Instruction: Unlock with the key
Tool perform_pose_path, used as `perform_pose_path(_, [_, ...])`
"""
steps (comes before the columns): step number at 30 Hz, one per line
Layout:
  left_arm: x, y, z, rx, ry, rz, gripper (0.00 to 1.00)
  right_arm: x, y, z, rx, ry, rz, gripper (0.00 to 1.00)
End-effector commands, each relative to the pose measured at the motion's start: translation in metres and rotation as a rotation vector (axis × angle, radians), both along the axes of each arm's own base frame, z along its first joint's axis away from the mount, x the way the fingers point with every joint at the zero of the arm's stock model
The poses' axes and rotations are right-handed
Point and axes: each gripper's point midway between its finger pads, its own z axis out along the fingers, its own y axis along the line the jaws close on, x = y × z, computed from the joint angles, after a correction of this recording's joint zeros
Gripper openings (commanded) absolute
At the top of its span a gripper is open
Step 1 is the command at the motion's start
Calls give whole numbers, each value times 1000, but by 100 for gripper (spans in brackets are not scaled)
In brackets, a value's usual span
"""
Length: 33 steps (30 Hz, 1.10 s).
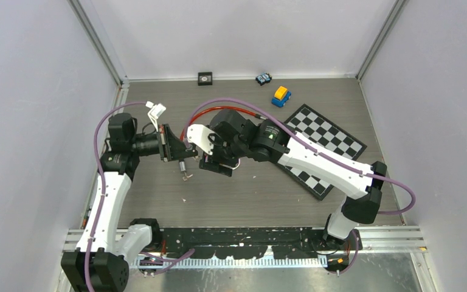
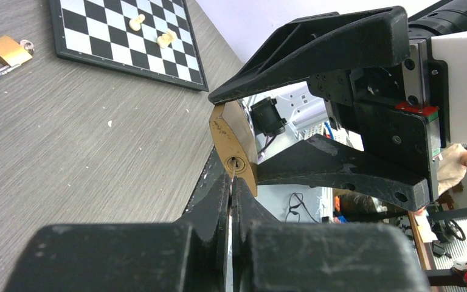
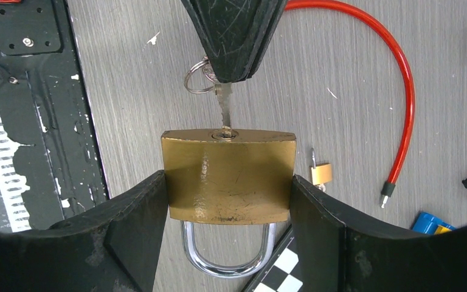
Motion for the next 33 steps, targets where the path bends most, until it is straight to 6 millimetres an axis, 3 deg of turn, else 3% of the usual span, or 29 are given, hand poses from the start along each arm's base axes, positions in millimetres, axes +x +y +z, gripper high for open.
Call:
perform_pose_path(1, [8, 0, -3, -5, 27, 38, 0, 14, 34, 87, 284, -168, 18, 1])
perform_pose_path(6, [12, -1, -8, -35, 89, 44, 0, 28, 32, 96, 284, -249, -35, 1])
perform_pose_path(15, [14, -3, 0, -56, -62, -3, 0, 2, 38, 87, 275, -150, 76, 1])
perform_pose_path(23, [16, -2, 1, -55, -64, -2, 0, -9, 36, 81, 244, -134, 158, 1])
perform_pose_path(33, [23, -3, 1, -80, 8, 41, 0, -3, 33, 81, 226, -178, 142, 1])
